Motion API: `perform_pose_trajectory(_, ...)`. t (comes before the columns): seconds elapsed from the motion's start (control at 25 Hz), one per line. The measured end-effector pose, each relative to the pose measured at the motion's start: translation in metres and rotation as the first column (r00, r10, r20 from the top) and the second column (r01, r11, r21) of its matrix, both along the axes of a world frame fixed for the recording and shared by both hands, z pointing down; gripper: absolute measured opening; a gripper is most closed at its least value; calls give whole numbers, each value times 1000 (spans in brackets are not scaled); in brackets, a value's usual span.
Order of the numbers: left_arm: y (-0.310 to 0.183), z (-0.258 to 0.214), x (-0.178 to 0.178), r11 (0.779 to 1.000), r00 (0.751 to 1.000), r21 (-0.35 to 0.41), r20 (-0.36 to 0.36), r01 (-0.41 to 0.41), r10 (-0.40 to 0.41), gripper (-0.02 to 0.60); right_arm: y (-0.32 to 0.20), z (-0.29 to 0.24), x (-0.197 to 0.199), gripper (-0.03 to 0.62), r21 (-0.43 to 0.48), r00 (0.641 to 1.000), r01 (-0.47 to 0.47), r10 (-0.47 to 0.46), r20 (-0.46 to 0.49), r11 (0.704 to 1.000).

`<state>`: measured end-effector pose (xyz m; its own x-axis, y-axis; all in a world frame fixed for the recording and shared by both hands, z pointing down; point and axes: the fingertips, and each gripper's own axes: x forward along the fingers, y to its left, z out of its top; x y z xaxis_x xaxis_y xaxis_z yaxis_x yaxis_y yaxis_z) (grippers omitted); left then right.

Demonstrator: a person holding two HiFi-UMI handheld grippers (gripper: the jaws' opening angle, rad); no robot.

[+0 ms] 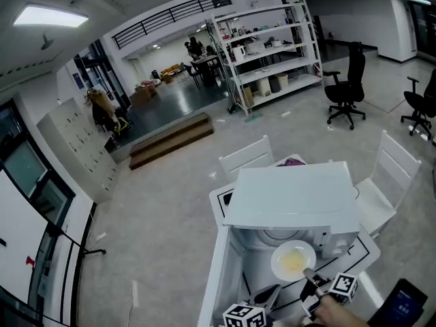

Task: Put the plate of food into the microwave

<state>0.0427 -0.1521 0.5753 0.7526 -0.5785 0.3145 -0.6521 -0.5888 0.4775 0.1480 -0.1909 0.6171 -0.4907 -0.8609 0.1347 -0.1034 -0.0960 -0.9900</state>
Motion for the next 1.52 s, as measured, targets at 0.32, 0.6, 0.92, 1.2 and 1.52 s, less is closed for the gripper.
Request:
perform_pose_trajectory(0.32, -18, 7, -9, 996, 995, -11, 29, 93, -93, 6, -37, 23, -9, 12, -21, 998, 60, -60, -14, 998)
perform_pose_trajectory(0.6, -28, 9, -19, 989, 988, -13, 40, 148, -148, 6, -62, 35, -18, 12, -59, 998, 60, -59, 17, 996)
perform_pose_trajectory(0.92, -31, 7, -30, 983, 982, -14, 49, 184, -183, 6, -81, 46, -25, 12, -94, 999, 45, -43, 25, 995)
perform_pose_trajectory(1.2, -37, 10, -30, 981, 979, -6, 57, 196, -195, 6, -94, 59, -24, 12, -113, 999, 33, -32, 17, 993)
perform_pose_trajectory(1.52, -38, 9, -36, 979, 977, -8, 60, 204, -203, 6, -99, 65, -26, 12, -127, 1000, 16, -14, 12, 992)
